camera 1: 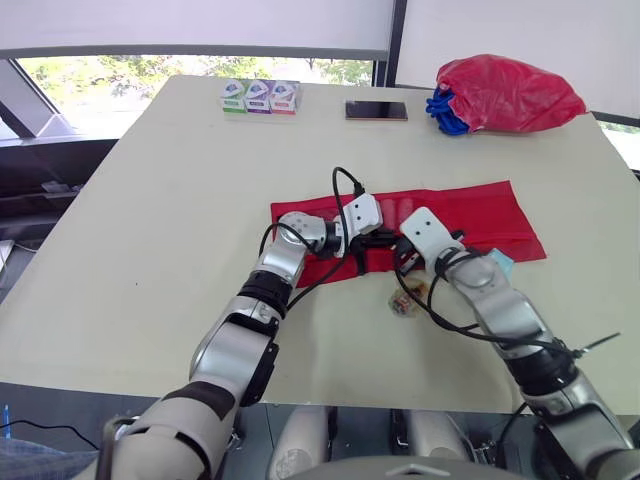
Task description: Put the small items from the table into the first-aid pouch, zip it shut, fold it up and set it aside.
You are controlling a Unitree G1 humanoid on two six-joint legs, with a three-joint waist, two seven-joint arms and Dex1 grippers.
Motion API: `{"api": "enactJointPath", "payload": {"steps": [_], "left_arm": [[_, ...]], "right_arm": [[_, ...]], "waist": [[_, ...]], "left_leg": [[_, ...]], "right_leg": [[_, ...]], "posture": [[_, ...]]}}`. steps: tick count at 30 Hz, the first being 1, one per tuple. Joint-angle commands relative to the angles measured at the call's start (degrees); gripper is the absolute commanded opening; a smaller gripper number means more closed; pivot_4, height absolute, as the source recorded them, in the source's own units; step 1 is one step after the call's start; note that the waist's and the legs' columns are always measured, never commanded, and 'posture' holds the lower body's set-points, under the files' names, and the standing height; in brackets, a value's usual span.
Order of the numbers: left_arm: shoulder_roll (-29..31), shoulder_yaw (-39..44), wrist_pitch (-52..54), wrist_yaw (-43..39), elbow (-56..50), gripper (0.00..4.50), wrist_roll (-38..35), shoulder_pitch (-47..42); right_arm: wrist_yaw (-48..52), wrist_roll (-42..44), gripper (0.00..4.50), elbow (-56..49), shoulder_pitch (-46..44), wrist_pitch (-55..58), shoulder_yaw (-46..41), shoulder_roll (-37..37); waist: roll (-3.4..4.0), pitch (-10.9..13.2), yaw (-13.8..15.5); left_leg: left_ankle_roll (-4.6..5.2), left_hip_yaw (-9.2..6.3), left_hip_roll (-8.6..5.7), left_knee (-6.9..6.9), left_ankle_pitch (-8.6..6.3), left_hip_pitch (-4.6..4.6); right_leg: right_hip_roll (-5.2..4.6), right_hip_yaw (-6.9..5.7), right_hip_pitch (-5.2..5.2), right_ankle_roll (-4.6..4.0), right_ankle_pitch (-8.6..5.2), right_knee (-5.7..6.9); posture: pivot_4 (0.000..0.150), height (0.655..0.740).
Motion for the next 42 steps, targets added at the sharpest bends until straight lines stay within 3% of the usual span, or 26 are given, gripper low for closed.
{"api": "enactJointPath", "payload": {"steps": [1,7,12,16,19,21,22,24,27,34,42], "left_arm": [[-0.1,0.3,-1.3,0.1,-0.5,0.00,-0.6,-0.9],[-0.1,0.5,-1.9,0.2,0.8,0.00,-0.5,-1.6],[0.0,0.5,-3.1,0.2,1.8,0.00,-0.4,-1.9],[0.1,0.5,-4.1,0.6,2.7,0.00,-0.3,-2.2],[0.5,0.8,-5.0,0.7,3.3,0.00,-0.2,-2.4],[1.1,0.9,-4.0,-0.6,3.7,0.00,-0.7,-2.5],[1.4,0.9,-3.8,-1.0,4.0,0.00,-0.7,-2.5],[2.0,0.9,-4.4,-1.1,4.4,0.00,-0.5,-2.4],[2.9,1.0,-5.1,-1.2,5.1,0.00,-0.3,-2.5],[5.3,0.8,-7.0,-2.4,6.7,0.00,0.1,-2.5],[9.7,0.2,-9.9,-5.8,8.3,0.00,1.4,-3.0]], "right_arm": [[4.8,4.3,0.07,-9.4,3.2,-0.1,-6.4,-3.4],[15.2,17.7,0.07,-17.0,14.1,-0.7,-26.3,-9.9],[30.2,29.6,0.07,-14.1,22.0,-9.2,-42.3,-16.3],[39.5,40.2,0.07,-9.5,23.7,-9.2,-52.2,-20.1],[48.7,44.7,0.72,-7.1,27.1,-9.2,-57.4,-25.5],[53.5,47.7,1.98,-6.0,29.9,-6.5,-60.7,-30.0],[55.2,48.2,2.25,-5.8,30.9,-6.1,-61.6,-31.9],[57.1,50.5,3.41,-5.8,31.1,-4.0,-64.1,-35.6],[59.1,52.4,4.44,-5.5,31.2,-2.0,-67.4,-39.0],[61.2,53.1,4.44,-6.0,32.4,-0.4,-70.0,-41.3],[58.5,55.1,4.44,-9.7,29.3,-1.7,-64.5,-40.0]], "waist": [[0.00,0.0,0.1],[0.00,0.0,0.4],[0.01,0.0,0.2],[0.01,0.0,0.3],[0.04,0.0,0.5],[0.02,0.0,0.4],[0.03,0.0,0.4],[0.03,0.0,0.3],[0.03,0.0,0.2],[0.02,0.0,0.7],[0.02,0.0,0.5]], "left_leg": [[0.00,0.00,0.00,0.00,0.00,0.00],[0.02,-0.07,0.02,0.00,-0.01,-0.01],[0.02,-0.03,0.06,0.00,-0.01,0.06],[0.02,0.00,0.13,0.00,-0.01,0.08],[0.03,-0.01,0.21,-0.01,-0.02,0.07],[0.04,-0.01,0.21,-0.02,-0.02,0.05],[0.04,0.02,0.25,-0.02,-0.02,0.08],[0.04,0.05,0.29,-0.01,-0.02,0.09],[0.04,0.09,0.39,-0.01,-0.03,0.10],[0.04,0.11,0.42,-0.01,-0.03,0.04],[0.04,0.12,0.44,-0.01,-0.03,0.05]], "right_leg": [[0.00,0.00,0.00,0.00,0.00,0.00],[0.00,-0.06,0.08,0.00,0.00,-0.08],[0.01,-0.04,0.13,0.01,0.00,-0.09],[0.00,-0.02,0.15,0.01,0.00,-0.10],[0.00,-0.03,0.16,0.01,0.00,-0.11],[-0.01,-0.03,0.16,0.01,0.00,-0.14],[0.00,-0.02,0.17,0.01,0.00,-0.14],[0.00,0.01,0.18,0.01,0.00,-0.15],[0.03,0.02,0.18,0.01,-0.01,-0.20],[0.04,0.02,0.18,0.02,0.01,-0.34],[0.04,0.02,0.18,0.02,0.01,-0.35]], "posture": [[0.150,0.7400],[0.150,0.7400],[0.150,0.7400],[0.150,0.7400],[0.150,0.7400],[0.150,0.7400],[0.150,0.7400],[0.150,0.7400],[0.150,0.7400],[0.150,0.7400],[0.150,0.7400]]}}
